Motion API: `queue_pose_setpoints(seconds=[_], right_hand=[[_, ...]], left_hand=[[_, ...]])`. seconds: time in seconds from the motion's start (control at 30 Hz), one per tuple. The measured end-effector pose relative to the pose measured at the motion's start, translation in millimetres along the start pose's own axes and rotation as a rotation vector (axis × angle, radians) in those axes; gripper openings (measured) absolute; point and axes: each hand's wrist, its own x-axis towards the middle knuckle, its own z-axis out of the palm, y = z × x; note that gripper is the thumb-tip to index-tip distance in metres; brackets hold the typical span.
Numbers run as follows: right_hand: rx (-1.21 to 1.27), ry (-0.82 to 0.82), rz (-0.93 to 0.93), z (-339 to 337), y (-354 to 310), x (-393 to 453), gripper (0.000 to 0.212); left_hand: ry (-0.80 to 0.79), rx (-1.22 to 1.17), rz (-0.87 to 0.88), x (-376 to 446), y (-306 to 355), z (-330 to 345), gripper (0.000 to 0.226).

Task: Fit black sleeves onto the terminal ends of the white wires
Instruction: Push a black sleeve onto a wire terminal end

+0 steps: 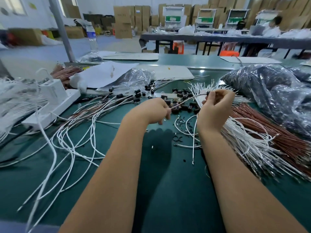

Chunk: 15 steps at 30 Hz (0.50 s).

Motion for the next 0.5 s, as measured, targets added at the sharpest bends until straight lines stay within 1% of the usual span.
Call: queue_pose_setpoints(seconds=[0.03, 0.07, 0.13, 0.2, 0.23, 0.27, 0.3, 0.33, 0.37, 0.43, 0.47, 0.5], right_hand=[[-0.06, -0.081, -0.022, 0.9, 1.2, -0.7, 0.005], [-0.127, -0.18, -0.051, 2.1, 2.6, -2.4, 0.01], [-0.263, -0.343, -0.142, 5.3, 4.3, -7.2, 0.017], [-0.345, -0.399, -0.212, 7.7, 3.9, -10.9, 0.021], [-0.363, -0.411, -0.222, 8.0, 3.6, -11.9, 0.021], [-0.377, -0.421, -0.224, 7.8, 3.3, -12.9, 0.02], [-0.391, -0.431, -0.223, 7.3, 3.2, -13.6, 0.019], [-0.401, -0.441, -0.225, 6.4, 3.3, -14.2, 0.018], [-0.407, -0.45, -0.227, 5.8, 3.1, -14.5, 0.017], [-0.42, -0.469, -0.228, 4.8, 2.3, -14.5, 0.016], [-0.43, -0.48, -0.236, 4.5, 1.3, -14.2, 0.015], [-0.44, -0.491, -0.247, 4.4, -0.3, -13.8, 0.014]], left_hand=[[0.035, 0.026, -0.026, -4.3, -8.3, -8.2, 0.032], [0.115, 0.068, -0.052, -7.7, -18.1, -16.8, 0.03], [0.399, 0.138, -0.085, -12.7, -40.4, -34.6, 0.024], [0.701, 0.174, -0.062, -14.7, -61.4, -52.8, 0.023], [0.798, 0.202, -0.052, -12.7, -71.6, -60.9, 0.024], [0.843, 0.243, -0.068, -9.8, -81.9, -67.5, 0.025], [0.835, 0.296, -0.114, -6.3, -93.0, -72.6, 0.026], [0.781, 0.363, -0.186, -3.5, -104.6, -75.5, 0.025], [0.69, 0.443, -0.268, -1.4, -116.4, -76.0, 0.024], [0.459, 0.633, -0.394, -1.6, -137.5, -71.9, 0.027], [0.359, 0.741, -0.424, -2.3, -145.8, -68.9, 0.029], [0.302, 0.837, -0.43, -3.5, -152.2, -66.9, 0.031]])
